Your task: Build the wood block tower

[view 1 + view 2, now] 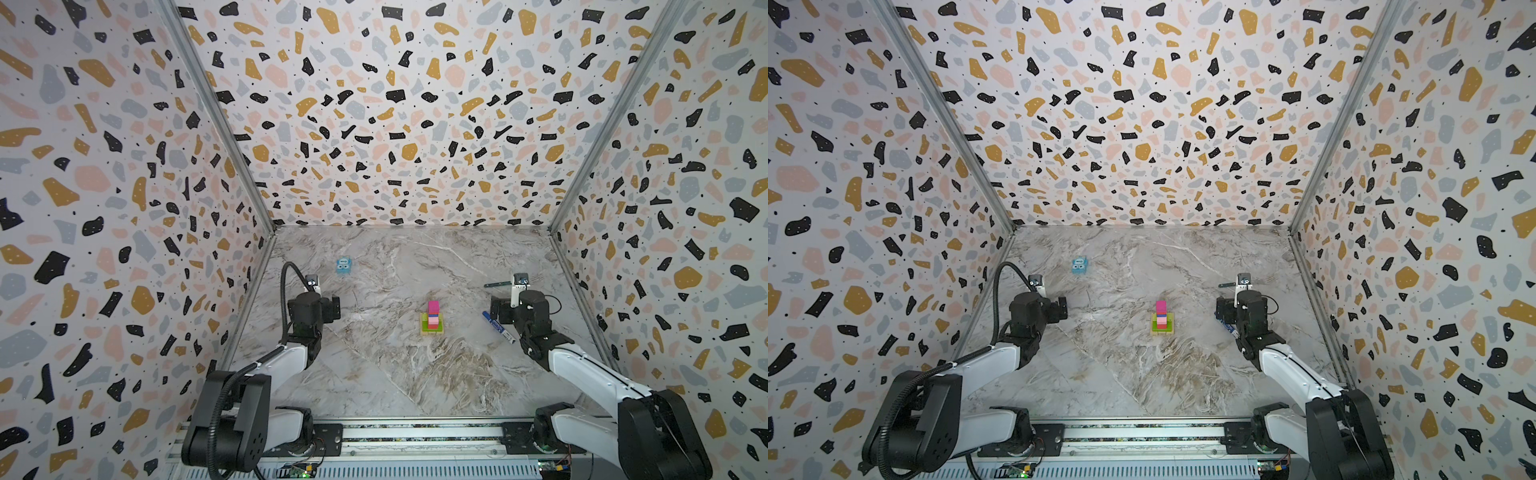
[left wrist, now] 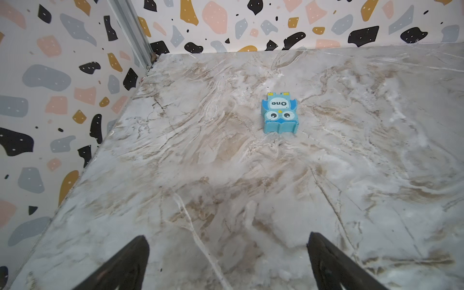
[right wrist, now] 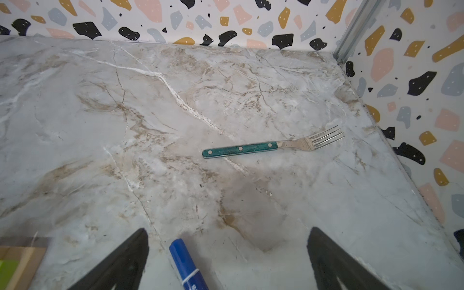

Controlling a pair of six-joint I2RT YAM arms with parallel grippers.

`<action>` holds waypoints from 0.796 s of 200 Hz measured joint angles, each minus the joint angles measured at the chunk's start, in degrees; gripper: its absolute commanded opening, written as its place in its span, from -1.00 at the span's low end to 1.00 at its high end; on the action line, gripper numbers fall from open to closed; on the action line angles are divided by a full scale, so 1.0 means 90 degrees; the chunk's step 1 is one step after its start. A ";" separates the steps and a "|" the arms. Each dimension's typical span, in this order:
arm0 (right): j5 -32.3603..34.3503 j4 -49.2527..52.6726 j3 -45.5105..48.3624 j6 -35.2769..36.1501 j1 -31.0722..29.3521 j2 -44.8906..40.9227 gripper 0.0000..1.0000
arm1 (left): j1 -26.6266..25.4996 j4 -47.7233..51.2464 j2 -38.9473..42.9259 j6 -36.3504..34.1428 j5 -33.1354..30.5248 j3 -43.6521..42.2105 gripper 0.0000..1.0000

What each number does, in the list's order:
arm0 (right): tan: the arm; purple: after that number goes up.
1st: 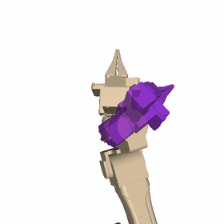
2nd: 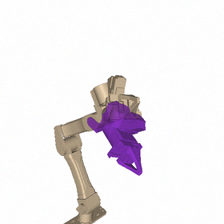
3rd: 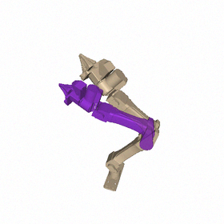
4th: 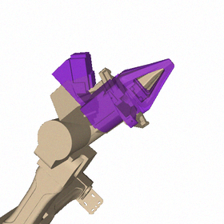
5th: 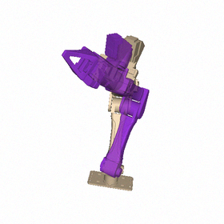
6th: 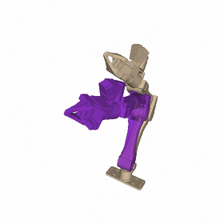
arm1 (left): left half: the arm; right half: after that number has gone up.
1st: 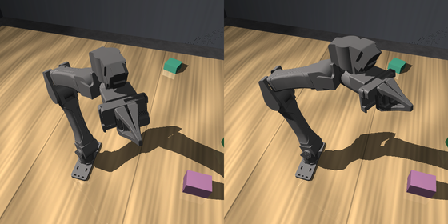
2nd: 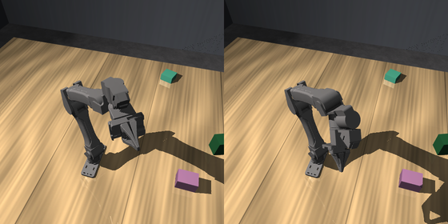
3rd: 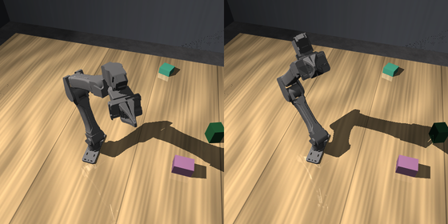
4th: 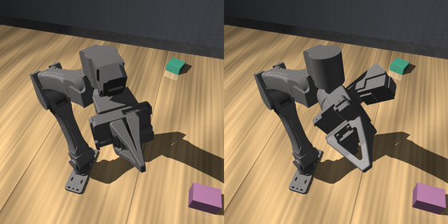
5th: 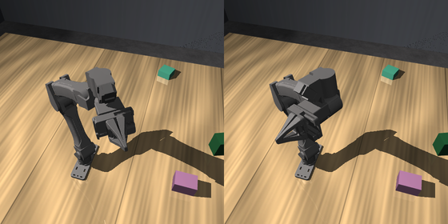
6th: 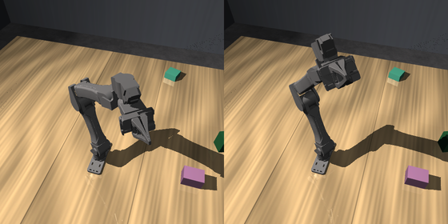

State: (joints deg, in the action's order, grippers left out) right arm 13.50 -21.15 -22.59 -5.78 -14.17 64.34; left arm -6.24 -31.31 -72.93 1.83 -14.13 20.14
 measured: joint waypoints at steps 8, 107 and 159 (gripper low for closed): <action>0.0017 -0.0413 0.0226 0.0104 0.0032 -0.0002 1.00 | 0.0002 -0.0338 -0.0007 -0.0063 -0.0041 -0.0209 0.99; -0.0051 -0.5285 0.1843 0.0605 0.0631 0.1557 1.00 | 0.0039 -0.3995 -0.0804 -0.0323 -0.0313 -0.1579 1.00; -0.0121 -0.5729 0.1406 0.0508 0.0928 0.2446 0.98 | 0.0158 -0.3946 -0.0974 -0.0078 -0.0780 -0.1158 1.00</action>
State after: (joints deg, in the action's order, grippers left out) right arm 12.40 -72.71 -9.93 -1.21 -5.82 86.35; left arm -4.82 -66.83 -81.69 1.13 -21.15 9.72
